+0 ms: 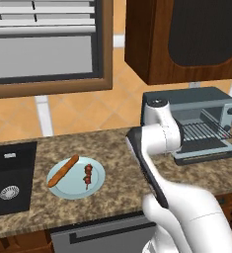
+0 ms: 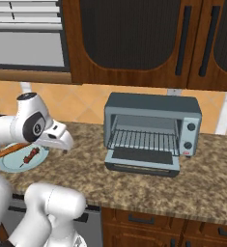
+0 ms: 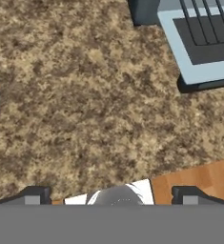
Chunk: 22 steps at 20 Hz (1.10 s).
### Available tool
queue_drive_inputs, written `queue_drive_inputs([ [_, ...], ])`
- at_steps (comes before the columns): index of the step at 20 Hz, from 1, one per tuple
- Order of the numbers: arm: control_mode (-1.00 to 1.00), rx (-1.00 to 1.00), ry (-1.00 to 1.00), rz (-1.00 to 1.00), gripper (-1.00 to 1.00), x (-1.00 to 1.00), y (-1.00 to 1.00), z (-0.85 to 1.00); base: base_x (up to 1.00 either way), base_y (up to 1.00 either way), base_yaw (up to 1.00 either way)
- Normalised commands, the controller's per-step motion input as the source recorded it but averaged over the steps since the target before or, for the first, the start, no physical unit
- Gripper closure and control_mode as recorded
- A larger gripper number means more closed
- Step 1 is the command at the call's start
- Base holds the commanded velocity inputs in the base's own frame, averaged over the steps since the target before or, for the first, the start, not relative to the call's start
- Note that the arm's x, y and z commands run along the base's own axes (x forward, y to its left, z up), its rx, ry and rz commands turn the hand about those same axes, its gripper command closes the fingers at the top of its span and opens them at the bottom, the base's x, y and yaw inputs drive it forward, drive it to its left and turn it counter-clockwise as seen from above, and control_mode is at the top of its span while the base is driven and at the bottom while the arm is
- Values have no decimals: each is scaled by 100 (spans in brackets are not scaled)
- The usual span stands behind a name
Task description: Pick up the kebab skewer and baguette bread, and place them inside the toaster oven. Close the toaster oven door and start by setting the timer.
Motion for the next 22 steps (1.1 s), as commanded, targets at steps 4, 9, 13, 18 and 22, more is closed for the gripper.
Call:
queue_drive_inputs([
  [4,-100,-1,13,-11,-100,0,94,0,0,0,0],
  [9,-100,0,9,-7,-100,18,57,0,0,0,0],
  [13,-100,0,1,-5,-100,55,82,-6,0,0,0],
  [18,-100,6,0,-2,-100,65,92,-36,0,0,0],
  [22,-100,6,-1,-8,-100,47,97,-19,0,0,0],
])
